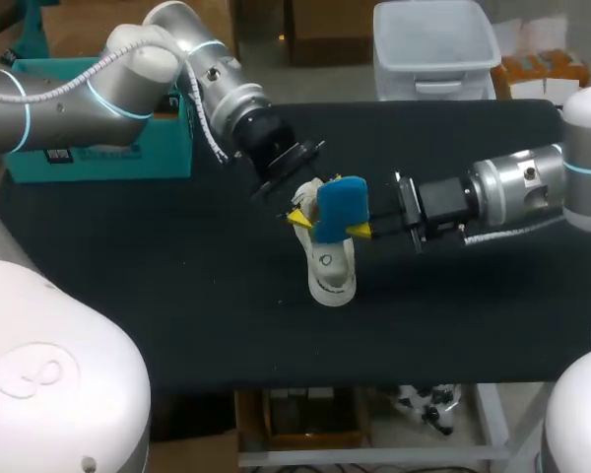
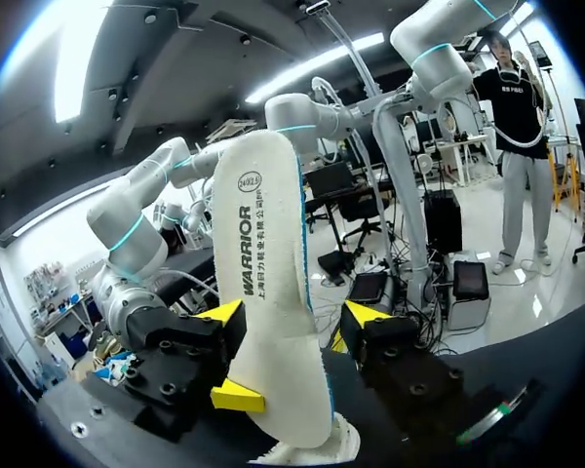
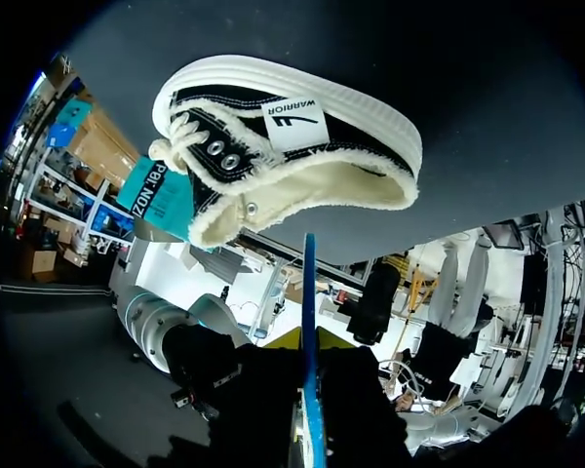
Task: Open the shoe tongue, take the insole out of the shoe, put the insole back into the shoe, and pack the shoe into the shoebox
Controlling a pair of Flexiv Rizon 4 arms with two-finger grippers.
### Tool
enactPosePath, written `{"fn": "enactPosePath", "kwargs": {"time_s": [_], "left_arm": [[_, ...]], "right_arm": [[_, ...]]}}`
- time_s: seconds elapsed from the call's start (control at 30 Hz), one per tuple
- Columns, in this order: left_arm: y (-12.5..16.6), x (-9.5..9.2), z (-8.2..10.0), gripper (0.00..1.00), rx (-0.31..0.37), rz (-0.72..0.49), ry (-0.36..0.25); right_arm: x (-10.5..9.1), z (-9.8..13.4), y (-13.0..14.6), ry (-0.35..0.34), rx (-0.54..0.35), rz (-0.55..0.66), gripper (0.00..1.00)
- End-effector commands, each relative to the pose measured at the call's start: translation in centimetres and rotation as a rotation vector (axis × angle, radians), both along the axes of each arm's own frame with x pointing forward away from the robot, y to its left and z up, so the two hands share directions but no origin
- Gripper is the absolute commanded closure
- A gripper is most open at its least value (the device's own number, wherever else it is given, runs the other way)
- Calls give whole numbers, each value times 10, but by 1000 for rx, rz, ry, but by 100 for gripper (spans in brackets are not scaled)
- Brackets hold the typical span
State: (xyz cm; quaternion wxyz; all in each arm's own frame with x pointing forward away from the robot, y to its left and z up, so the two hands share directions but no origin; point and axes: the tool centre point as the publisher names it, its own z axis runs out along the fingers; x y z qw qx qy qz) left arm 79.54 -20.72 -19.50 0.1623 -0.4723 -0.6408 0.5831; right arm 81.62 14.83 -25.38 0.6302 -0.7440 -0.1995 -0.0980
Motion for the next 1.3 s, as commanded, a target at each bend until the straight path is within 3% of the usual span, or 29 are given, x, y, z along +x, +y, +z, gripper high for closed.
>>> {"fn": "enactPosePath", "kwargs": {"time_s": [0.03,0.23,0.4,0.57,0.73,1.1,1.3], "left_arm": [[18,22,13,0,67,-88,21],[42,40,20,0,206,-168,49],[50,66,15,0,322,-181,61],[57,92,2,0,368,-147,43],[63,105,-5,0,367,-126,-22],[69,108,-8,0,354,-118,-37],[71,99,-7,0,320,-72,-43]], "right_arm": [[-3,1,-8,-11,3,7,100],[-8,1,-11,-29,-11,48,100],[-11,-2,-12,-43,-1,69,100],[-15,-8,-11,-38,8,88,100],[-19,-10,-10,-45,14,107,100],[-23,-15,-8,-40,24,123,100],[-25,-15,-8,-40,28,123,100]]}}
